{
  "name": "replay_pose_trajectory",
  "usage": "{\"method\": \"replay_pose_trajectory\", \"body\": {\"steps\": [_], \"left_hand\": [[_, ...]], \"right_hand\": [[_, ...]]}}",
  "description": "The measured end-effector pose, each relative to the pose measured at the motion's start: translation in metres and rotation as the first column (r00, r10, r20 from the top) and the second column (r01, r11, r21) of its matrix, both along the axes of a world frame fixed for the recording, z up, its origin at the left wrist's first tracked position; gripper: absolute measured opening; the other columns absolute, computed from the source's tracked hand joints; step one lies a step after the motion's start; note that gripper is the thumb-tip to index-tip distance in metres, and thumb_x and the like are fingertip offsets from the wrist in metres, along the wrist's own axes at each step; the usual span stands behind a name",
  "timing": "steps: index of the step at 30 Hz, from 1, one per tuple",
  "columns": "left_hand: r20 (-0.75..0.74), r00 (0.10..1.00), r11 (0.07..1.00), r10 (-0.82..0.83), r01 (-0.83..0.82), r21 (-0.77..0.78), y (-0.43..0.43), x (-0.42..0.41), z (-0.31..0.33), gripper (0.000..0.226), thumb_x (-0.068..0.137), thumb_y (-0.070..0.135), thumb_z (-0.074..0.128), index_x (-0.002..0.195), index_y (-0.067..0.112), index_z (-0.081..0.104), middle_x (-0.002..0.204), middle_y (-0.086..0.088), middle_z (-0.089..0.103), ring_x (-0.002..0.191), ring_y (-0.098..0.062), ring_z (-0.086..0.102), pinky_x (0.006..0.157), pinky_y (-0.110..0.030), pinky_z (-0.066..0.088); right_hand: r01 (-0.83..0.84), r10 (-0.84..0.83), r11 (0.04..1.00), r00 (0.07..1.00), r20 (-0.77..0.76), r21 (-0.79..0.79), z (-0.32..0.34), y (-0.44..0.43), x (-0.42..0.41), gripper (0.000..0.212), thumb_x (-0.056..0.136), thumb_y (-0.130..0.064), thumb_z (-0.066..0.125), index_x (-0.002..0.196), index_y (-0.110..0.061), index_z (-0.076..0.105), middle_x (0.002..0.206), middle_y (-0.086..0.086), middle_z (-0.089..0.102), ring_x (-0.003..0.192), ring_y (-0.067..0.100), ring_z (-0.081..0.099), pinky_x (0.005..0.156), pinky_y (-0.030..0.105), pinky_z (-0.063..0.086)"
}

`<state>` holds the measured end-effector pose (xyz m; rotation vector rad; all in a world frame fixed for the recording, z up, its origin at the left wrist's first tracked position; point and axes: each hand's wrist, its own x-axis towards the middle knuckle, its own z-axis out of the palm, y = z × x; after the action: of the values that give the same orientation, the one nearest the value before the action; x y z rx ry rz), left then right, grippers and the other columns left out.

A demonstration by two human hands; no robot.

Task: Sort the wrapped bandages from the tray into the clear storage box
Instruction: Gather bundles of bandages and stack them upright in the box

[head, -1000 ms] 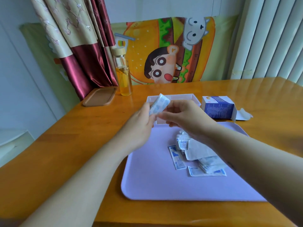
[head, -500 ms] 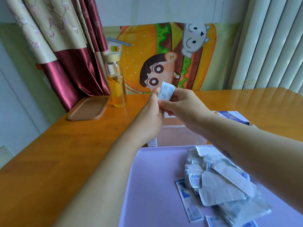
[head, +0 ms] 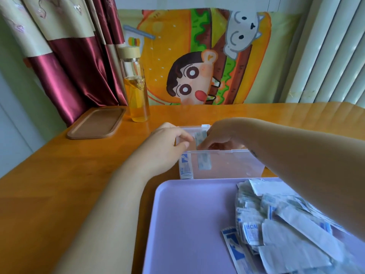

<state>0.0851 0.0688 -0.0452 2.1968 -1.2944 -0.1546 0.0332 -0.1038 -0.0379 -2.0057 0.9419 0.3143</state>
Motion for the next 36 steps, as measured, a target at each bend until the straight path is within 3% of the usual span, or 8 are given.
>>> {"method": "replay_pose_trajectory", "body": {"steps": [4, 9, 14, 18, 20, 25, 30, 36], "left_hand": [[0.028, 0.999, 0.996, -0.022, 0.019, 0.090, 0.001, 0.006, -0.002, 0.022, 0.098, 0.027, 0.047, 0.111, 0.034, 0.062, 0.122, 0.009, 0.046, 0.102, -0.006, 0.043, 0.074, -0.017, 0.034], [0.015, 0.999, 0.989, -0.042, 0.039, 0.140, 0.001, 0.009, -0.003, 0.022, 0.098, 0.026, 0.046, 0.107, 0.035, 0.065, 0.109, 0.012, 0.044, 0.099, -0.008, 0.045, 0.062, -0.013, 0.033], [0.036, 0.998, 0.989, -0.052, 0.047, 0.141, 0.001, 0.009, -0.004, 0.022, 0.098, 0.026, 0.047, 0.107, 0.033, 0.066, 0.106, 0.012, 0.043, 0.096, -0.007, 0.045, 0.064, -0.016, 0.034], [0.037, 0.998, 0.988, -0.057, 0.052, 0.143, 0.001, 0.009, -0.004, 0.024, 0.098, 0.025, 0.046, 0.110, 0.032, 0.066, 0.107, 0.012, 0.043, 0.097, -0.007, 0.044, 0.074, -0.021, 0.036], [0.033, 0.998, 0.989, -0.057, 0.052, 0.141, 0.001, 0.009, -0.003, 0.024, 0.098, 0.025, 0.046, 0.110, 0.032, 0.065, 0.109, 0.011, 0.043, 0.097, -0.007, 0.044, 0.073, -0.020, 0.035], [0.028, 0.998, 0.989, -0.056, 0.051, 0.138, 0.002, 0.009, -0.003, 0.024, 0.098, 0.024, 0.046, 0.111, 0.031, 0.065, 0.120, 0.008, 0.050, 0.094, -0.006, 0.044, 0.063, -0.013, 0.033], [0.033, 0.998, 0.990, -0.052, 0.047, 0.136, 0.002, 0.009, -0.004, 0.025, 0.098, 0.024, 0.046, 0.113, 0.030, 0.065, 0.126, 0.006, 0.049, 0.096, -0.006, 0.044, 0.074, -0.020, 0.035], [0.048, 0.997, 0.990, -0.056, 0.049, 0.130, 0.001, 0.010, -0.005, 0.025, 0.098, 0.023, 0.046, 0.113, 0.030, 0.065, 0.125, 0.006, 0.049, 0.095, -0.007, 0.044, 0.074, -0.020, 0.036]], "right_hand": [[-0.074, 0.068, 0.997, 0.978, -0.195, -0.025, -0.012, -0.005, 0.010, 0.026, 0.091, -0.021, 0.059, 0.072, -0.005, 0.053, 0.060, 0.007, 0.055, 0.049, 0.013, 0.052, 0.050, 0.017, 0.044], [-0.043, 0.032, 0.998, 0.973, -0.227, -0.043, -0.025, -0.007, 0.013, 0.026, 0.089, -0.023, 0.063, 0.070, -0.007, 0.054, 0.049, 0.002, 0.056, 0.040, 0.008, 0.052, 0.044, 0.015, 0.046], [0.013, -0.014, 1.000, 0.986, -0.166, -0.007, -0.033, -0.003, 0.016, 0.015, 0.083, -0.012, 0.069, 0.090, -0.005, 0.058, 0.071, 0.008, 0.058, 0.060, 0.013, 0.055, 0.066, 0.021, 0.051], [-0.142, 0.082, 0.958, 0.968, -0.236, -0.249, -0.028, 0.001, 0.014, 0.029, 0.080, -0.029, 0.073, 0.069, -0.007, 0.057, 0.039, 0.000, 0.056, 0.033, 0.009, 0.053, 0.039, 0.012, 0.041], [-0.152, 0.083, 0.942, 0.970, -0.230, -0.300, -0.026, 0.005, 0.013, 0.030, 0.079, -0.030, 0.074, 0.069, -0.008, 0.057, 0.040, 0.000, 0.059, 0.030, 0.008, 0.055, 0.035, 0.011, 0.040], [-0.130, 0.080, 0.964, 0.973, -0.215, -0.231, -0.021, 0.011, 0.012, 0.021, 0.082, -0.019, 0.072, 0.076, -0.006, 0.058, 0.063, 0.006, 0.065, 0.036, 0.009, 0.060, 0.035, 0.014, 0.043], [-0.084, 0.058, 0.988, 0.979, -0.194, -0.130, -0.018, 0.015, 0.012, 0.013, 0.086, -0.010, 0.067, 0.090, 0.000, 0.060, 0.074, 0.010, 0.067, 0.045, 0.013, 0.066, 0.041, 0.019, 0.050], [-0.105, 0.073, 0.981, 0.980, -0.187, -0.164, -0.015, 0.015, 0.008, 0.011, 0.087, -0.016, 0.065, 0.084, -0.006, 0.061, 0.101, 0.010, 0.071, 0.074, 0.014, 0.069, 0.070, 0.024, 0.056]]}}
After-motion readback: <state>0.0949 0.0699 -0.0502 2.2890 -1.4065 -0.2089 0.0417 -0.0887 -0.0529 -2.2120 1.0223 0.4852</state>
